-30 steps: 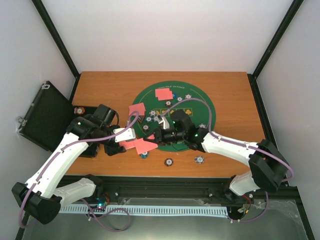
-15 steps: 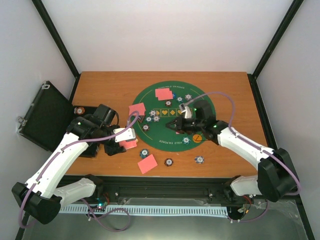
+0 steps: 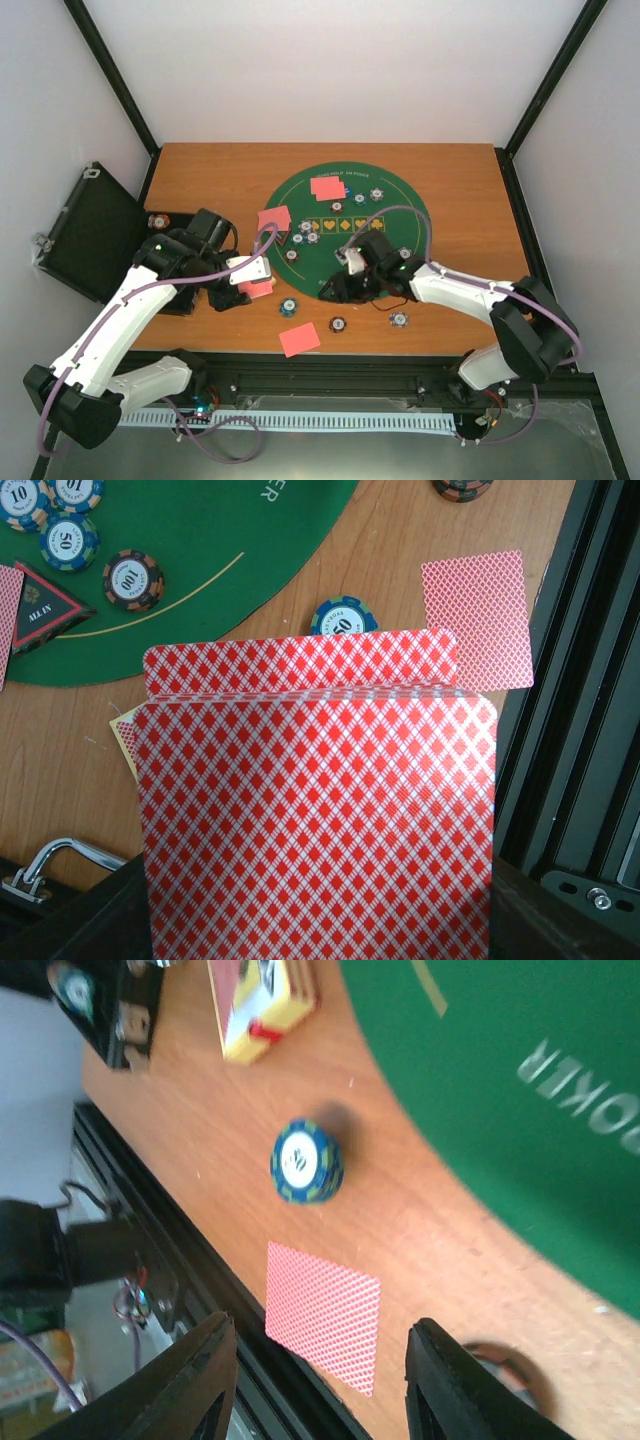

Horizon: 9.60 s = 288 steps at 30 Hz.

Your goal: Distribute texas hold em gaming equipment

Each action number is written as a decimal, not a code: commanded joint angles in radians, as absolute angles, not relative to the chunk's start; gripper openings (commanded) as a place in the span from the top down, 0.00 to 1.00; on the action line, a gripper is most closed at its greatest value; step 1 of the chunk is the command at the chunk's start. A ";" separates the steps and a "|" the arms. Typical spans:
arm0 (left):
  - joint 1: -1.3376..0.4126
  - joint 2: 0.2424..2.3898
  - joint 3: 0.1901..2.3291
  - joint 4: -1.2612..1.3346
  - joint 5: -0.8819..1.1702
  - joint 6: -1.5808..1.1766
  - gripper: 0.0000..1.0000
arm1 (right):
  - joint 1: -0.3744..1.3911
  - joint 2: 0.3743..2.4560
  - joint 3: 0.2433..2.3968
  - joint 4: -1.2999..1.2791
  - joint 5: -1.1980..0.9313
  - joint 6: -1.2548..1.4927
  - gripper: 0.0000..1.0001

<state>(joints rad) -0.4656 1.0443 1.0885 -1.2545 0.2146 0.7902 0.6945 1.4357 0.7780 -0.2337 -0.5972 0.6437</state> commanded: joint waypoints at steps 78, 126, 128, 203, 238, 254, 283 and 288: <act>-0.465 1.051 1.100 -1.250 0.228 0.827 0.88 | 0.892 1.602 0.944 0.115 -0.680 0.934 0.78; -0.465 1.041 1.092 -1.253 0.230 0.835 0.88 | 0.656 1.473 0.956 -0.146 -0.675 0.716 0.40; -0.465 1.043 1.092 -1.251 0.230 0.837 0.88 | 0.715 1.472 0.957 -0.067 -0.691 0.777 0.29; -0.465 1.038 1.098 -1.296 0.282 0.878 0.71 | 1.006 1.719 0.900 0.556 -0.674 1.154 0.70; -0.465 1.050 1.104 -1.292 0.239 0.895 0.79 | 0.930 1.716 0.887 0.379 -0.724 1.064 0.52; -0.465 1.050 1.085 -1.267 0.227 0.892 0.79 | 0.906 1.575 0.884 0.246 -0.690 1.020 0.83; -0.465 1.074 1.064 -1.219 0.193 0.895 0.78 | 0.814 1.406 0.743 0.398 -0.694 1.184 0.97; -0.465 1.178 1.107 -1.179 0.173 0.890 0.81 | 0.691 1.364 0.751 0.225 -0.716 1.091 0.97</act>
<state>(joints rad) -0.4656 1.1042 1.0515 -1.2350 0.1890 0.8700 0.7811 1.4040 0.7544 0.3408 -0.6968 1.1580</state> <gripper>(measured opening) 0.683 0.028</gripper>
